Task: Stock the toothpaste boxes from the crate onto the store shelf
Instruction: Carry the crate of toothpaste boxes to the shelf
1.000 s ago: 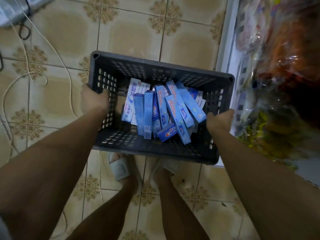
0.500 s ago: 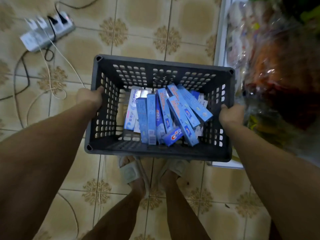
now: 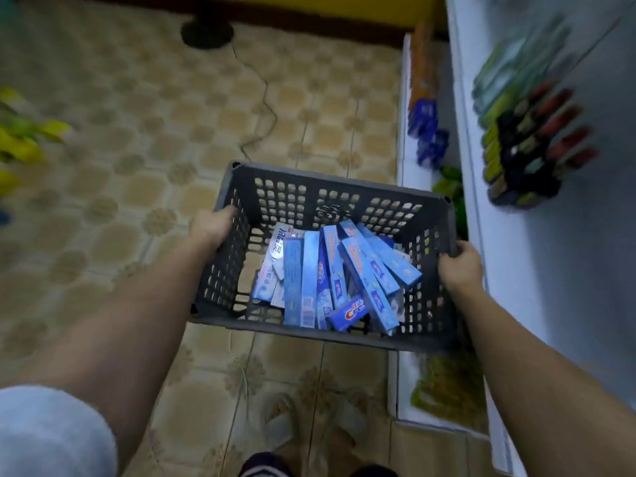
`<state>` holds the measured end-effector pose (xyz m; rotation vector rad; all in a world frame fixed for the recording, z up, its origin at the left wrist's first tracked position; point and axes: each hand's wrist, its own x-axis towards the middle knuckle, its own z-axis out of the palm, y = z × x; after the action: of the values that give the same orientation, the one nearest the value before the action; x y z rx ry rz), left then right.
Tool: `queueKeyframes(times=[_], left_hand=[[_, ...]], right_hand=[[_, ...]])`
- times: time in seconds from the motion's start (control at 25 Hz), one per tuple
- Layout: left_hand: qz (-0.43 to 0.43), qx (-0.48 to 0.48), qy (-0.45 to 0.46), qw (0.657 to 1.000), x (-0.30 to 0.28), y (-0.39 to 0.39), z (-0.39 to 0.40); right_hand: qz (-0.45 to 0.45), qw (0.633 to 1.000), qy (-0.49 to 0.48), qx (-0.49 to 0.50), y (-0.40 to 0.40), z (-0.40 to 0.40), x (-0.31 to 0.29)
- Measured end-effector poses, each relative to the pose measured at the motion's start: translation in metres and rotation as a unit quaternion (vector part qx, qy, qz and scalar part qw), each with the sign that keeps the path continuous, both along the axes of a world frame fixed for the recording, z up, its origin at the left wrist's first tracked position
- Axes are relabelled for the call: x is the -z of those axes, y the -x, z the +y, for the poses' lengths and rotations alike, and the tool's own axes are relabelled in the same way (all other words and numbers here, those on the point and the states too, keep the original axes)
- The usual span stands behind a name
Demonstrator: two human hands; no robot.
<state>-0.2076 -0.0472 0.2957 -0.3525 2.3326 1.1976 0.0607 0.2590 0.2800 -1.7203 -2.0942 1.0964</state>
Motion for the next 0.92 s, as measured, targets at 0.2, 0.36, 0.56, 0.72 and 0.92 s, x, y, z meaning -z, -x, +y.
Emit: queueKeyframes(times=[0.2,0.36,0.56,0.72,0.92], left_hand=[[0.076,0.021,-0.074,0.994,-0.156,0.033,-0.008],[0.126,0.027,-0.098,0.987,-0.242,0.068,-0.004],[0.154,0.035,-0.1,0.982,-0.286,0.117,0.029],[0.157,0.045,-0.097,0.982,-0.285,0.153,0.07],[0.142,0.026,-0.097,0.985,-0.278,0.212,0.118]], right_hand=[[0.067,0.997,0.011,-0.023,0.035,0.03,-0.133],[0.129,0.992,0.0,-0.016,0.076,0.06,-0.203],[0.157,0.988,0.0,-0.003,0.121,0.104,-0.242],[0.169,0.985,0.021,-0.004,0.161,0.126,-0.264],[0.153,0.987,0.02,-0.046,0.231,0.176,-0.29]])
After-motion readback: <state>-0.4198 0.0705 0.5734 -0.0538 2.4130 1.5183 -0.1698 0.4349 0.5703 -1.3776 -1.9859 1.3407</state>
